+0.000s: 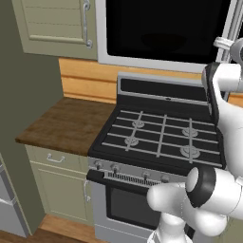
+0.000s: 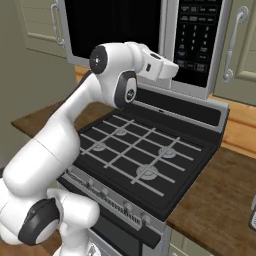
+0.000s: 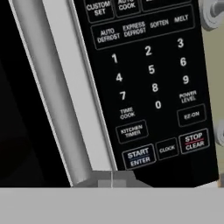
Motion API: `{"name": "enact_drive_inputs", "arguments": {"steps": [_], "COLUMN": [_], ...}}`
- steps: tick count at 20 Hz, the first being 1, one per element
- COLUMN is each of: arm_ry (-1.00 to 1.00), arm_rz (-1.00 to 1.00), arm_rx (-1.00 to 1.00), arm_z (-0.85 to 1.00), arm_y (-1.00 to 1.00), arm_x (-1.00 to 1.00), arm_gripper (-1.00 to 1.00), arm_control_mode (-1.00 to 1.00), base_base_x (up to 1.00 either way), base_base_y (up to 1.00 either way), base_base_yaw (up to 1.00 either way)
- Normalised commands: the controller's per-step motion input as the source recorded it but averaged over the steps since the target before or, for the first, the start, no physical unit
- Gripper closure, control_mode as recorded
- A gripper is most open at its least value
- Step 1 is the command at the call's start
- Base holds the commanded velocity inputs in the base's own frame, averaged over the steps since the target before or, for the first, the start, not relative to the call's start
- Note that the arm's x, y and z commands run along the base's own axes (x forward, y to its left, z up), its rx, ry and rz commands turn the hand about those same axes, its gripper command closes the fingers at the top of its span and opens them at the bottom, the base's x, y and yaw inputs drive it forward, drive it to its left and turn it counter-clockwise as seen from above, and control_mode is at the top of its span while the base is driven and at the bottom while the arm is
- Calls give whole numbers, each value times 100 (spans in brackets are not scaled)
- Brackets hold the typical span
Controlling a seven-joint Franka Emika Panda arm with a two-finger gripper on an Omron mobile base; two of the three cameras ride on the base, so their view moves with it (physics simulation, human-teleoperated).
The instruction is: Pick the mushroom from the sink and place it in the bowl. Then pick the bowl and place it in the microwave. Then close the microwave door and press the start button.
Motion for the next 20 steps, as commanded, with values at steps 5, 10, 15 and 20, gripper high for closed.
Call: {"name": "enact_drive_inputs", "arguments": {"steps": [5,10,15,20], "arm_ry": [-1,-3,-1,-2], "arm_rz": [0,0,0,1], "arm_rx": [4,2,2,4], "arm_z": [-2,-25,-12,-1], "arm_y": [-17,-4,-12,-29], "arm_x": [0,0,4,15], "arm_gripper": [100,100,100,100], "arm_control_mode": [-100,-100,-100,-100], "base_base_x": [0,0,0,0], "base_base_y": [0,0,0,0], "base_base_yaw": [0,0,0,0]}}
